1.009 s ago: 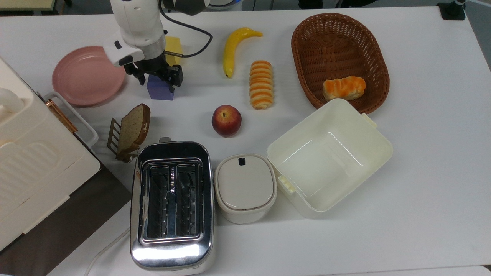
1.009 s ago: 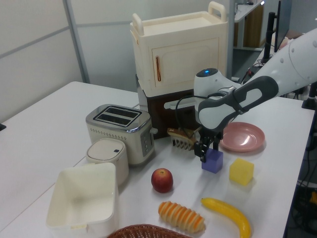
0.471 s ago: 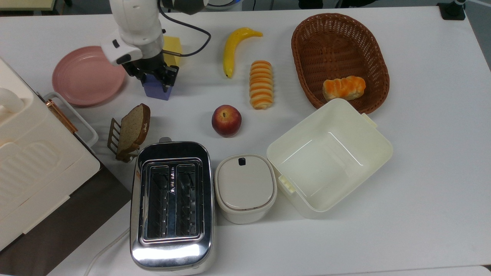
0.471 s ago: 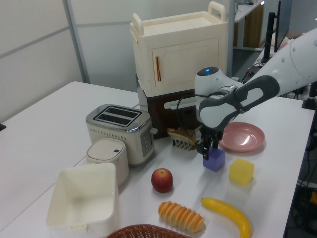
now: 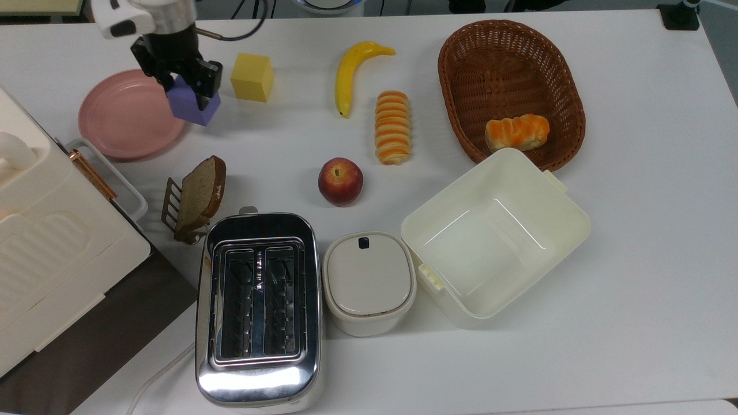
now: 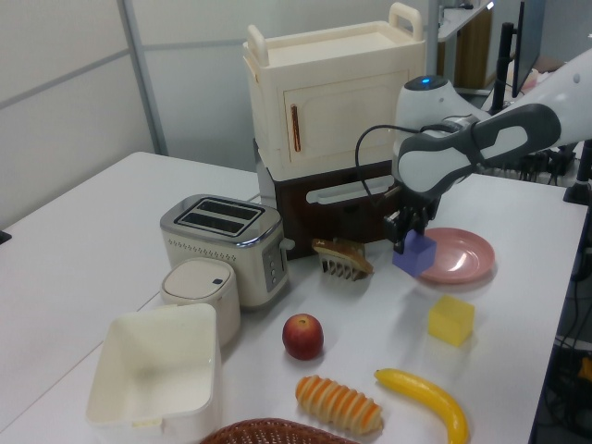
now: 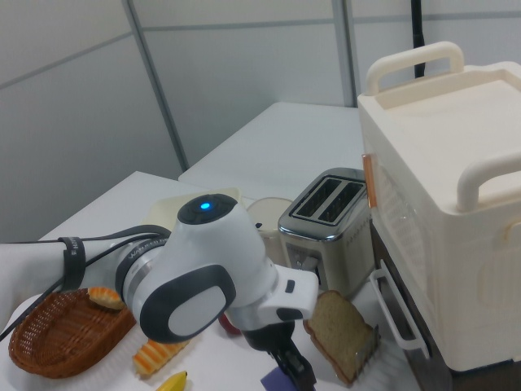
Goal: Put the purple cube on a plate
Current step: 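Lift the purple cube and carry it over the pink plate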
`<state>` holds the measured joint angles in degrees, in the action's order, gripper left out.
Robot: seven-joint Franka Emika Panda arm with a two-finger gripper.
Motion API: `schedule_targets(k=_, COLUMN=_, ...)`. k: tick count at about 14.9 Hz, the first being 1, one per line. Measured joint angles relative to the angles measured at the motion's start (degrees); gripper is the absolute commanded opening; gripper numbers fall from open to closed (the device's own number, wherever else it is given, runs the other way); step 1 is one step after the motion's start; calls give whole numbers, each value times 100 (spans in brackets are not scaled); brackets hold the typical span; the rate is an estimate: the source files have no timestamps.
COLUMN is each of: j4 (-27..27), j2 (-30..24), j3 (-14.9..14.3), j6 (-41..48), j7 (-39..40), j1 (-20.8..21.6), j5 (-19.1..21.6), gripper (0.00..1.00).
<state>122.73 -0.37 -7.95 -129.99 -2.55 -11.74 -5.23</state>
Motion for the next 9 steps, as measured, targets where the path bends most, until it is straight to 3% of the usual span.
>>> schedule_targets(k=5, j4=3, j2=-4, j3=-78, j6=-6, j7=4, j1=-629, j5=0, gripper=0)
schedule_targets(k=9, j4=-64, j2=107, j3=-387, j6=-174, j7=6, j1=-687, j5=0, gripper=0)
